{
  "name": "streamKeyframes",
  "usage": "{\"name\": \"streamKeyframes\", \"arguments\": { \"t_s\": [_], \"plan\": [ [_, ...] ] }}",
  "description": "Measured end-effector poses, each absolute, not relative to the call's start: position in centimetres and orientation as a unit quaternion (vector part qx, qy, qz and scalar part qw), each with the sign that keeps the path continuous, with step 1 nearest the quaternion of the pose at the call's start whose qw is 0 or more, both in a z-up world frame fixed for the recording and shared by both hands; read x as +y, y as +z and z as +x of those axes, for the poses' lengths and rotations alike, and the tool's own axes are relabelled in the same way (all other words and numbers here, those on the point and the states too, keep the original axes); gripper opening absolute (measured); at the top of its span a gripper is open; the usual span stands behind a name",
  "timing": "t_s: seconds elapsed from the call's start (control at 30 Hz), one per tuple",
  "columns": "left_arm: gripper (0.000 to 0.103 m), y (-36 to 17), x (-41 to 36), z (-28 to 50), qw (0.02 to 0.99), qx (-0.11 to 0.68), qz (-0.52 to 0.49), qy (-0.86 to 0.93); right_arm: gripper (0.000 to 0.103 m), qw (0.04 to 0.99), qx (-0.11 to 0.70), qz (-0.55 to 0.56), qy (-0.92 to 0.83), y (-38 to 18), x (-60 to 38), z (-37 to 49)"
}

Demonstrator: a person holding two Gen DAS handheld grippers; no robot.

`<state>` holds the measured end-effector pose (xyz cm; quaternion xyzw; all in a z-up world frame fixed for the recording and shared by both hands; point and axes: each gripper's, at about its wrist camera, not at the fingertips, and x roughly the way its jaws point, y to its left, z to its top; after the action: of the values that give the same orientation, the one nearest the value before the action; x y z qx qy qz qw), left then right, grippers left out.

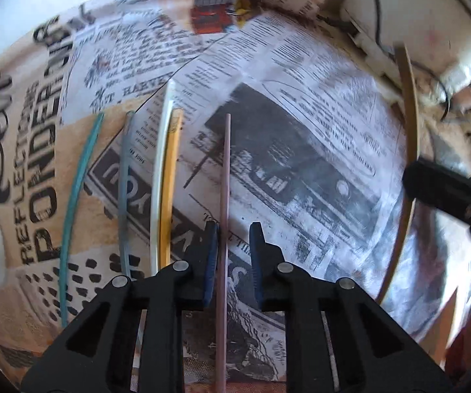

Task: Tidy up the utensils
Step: 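Grasp a bamboo chopstick with the right tool while the left tool grasps a dark brown chopstick, then lift both chopsticks and carry them over the white cup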

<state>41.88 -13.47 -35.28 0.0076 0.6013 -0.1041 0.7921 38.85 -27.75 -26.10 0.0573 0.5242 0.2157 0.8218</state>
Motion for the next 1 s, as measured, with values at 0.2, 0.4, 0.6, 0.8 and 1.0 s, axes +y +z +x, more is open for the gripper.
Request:
{"name": "streamKeyframes", "arguments": {
  "t_s": [0.2, 0.4, 0.6, 0.8, 1.0],
  "plan": [
    [0.003, -35.5, -14.9, 43.0, 0.794, 0.599, 0.033, -0.100, 0.007, 0.829, 0.516, 0.060, 0.208, -25.5, -28.5, 38.7],
    [0.003, -35.1, -14.4, 44.5, 0.784, 0.611, 0.012, -0.113, 0.007, 0.839, 0.501, 0.056, 0.206, -24.2, -28.7, 38.1],
    [0.003, -31.8, -13.1, 43.3, 0.812, 0.574, 0.013, -0.109, 0.007, 0.851, 0.479, 0.053, 0.211, -22.3, -27.9, 37.5],
    [0.003, -28.0, -12.6, 40.1, 0.844, 0.526, 0.012, -0.104, 0.007, 0.861, 0.455, 0.045, 0.221, -20.5, -26.4, 36.6],
    [0.003, -24.7, -9.9, 36.1, 0.868, 0.488, -0.014, -0.087, 0.007, 0.869, 0.434, 0.035, 0.234, -18.6, -24.7, 35.8]
  ]
}}
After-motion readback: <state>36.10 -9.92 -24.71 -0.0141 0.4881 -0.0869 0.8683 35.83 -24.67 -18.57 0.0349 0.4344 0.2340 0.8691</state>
